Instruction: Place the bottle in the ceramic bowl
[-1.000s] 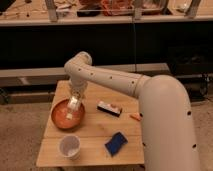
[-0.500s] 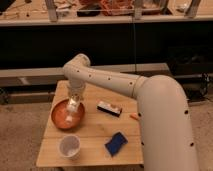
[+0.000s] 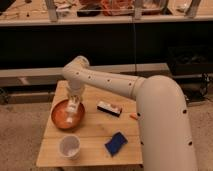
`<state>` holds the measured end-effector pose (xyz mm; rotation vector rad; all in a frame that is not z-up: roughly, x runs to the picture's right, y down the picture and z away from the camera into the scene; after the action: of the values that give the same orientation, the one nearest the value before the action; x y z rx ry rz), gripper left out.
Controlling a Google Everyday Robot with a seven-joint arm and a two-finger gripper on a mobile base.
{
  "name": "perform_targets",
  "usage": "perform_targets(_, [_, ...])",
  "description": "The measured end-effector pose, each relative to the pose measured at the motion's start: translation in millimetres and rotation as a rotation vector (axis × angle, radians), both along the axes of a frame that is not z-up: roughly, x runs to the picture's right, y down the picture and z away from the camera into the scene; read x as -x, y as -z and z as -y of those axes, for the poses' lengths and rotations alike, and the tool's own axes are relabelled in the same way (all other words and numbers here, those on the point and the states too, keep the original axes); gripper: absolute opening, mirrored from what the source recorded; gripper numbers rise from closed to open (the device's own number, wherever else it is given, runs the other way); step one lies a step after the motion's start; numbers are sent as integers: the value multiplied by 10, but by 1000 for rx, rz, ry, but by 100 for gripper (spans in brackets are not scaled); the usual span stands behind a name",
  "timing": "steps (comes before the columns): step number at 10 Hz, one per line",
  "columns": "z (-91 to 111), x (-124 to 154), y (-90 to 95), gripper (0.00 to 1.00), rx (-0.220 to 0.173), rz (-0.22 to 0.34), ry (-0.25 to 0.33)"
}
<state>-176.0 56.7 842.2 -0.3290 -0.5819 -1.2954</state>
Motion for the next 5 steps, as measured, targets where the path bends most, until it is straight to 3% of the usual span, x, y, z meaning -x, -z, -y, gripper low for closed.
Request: perform_targets(5, [-51, 56, -30, 1, -11, 27, 36])
